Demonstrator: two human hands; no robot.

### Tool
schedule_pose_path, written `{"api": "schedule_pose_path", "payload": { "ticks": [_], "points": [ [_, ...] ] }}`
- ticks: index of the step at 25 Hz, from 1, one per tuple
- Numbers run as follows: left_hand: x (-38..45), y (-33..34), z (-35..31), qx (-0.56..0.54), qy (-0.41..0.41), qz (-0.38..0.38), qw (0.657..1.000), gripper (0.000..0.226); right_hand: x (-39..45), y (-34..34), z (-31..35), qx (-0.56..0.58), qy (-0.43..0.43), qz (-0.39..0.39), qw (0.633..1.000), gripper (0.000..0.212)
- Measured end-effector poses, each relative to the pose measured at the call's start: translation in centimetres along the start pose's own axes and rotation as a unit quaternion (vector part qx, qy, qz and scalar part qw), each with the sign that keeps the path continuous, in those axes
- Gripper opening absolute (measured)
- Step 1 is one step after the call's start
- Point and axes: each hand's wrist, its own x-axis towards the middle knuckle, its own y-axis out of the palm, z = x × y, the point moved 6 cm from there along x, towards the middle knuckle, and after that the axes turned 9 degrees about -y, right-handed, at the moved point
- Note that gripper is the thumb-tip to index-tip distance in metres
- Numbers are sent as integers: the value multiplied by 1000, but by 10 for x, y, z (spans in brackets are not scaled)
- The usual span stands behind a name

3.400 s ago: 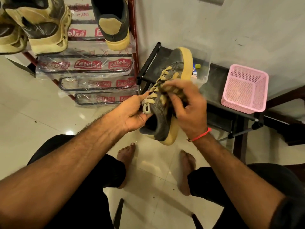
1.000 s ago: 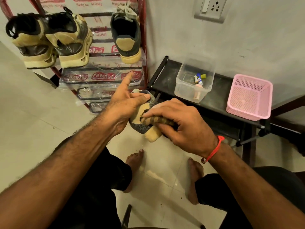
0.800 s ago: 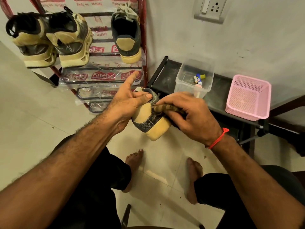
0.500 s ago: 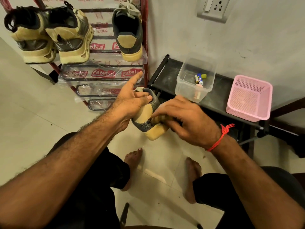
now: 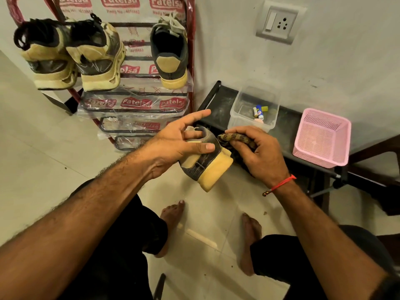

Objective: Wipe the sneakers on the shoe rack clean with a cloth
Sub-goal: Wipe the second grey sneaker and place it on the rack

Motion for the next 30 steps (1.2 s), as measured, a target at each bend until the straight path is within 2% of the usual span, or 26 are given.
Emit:
{"api": "schedule_pose_path", "payload": {
  "ticks": [3, 6, 9, 12, 14, 17, 23, 27, 30],
  "points": [
    [-13, 5, -9, 105, 29, -7, 994, 99, 0, -1, -14, 92, 74, -54, 991, 23],
    [-44, -2, -19, 235, 112, -65, 963, 101, -3, -2, -23, 185, 147, -123, 964, 22],
    [-85, -24, -27, 305, 163, -146, 927, 103, 2, -1, -21, 269, 167, -175, 932, 24],
    [-109, -41, -39, 387, 206, -219, 871, 106, 16, 13, -5, 414, 192, -219, 863, 25],
    [-106, -54, -47, 448, 231, -266, 821, 106, 30, 31, 14, 503, 203, -216, 812, 25],
    [-81, -80, -63, 507, 251, -322, 760, 102, 45, 55, 25, 552, 224, -210, 776, 28],
    [1, -115, -100, 594, 247, -363, 674, 94, 62, 80, 25, 557, 249, -197, 768, 30],
    [59, -127, -127, 620, 237, -370, 650, 92, 61, 84, 16, 534, 262, -189, 781, 29],
    [98, -148, -134, 650, 195, -375, 631, 95, 60, 85, 6, 518, 272, -185, 789, 28]
  ]
}}
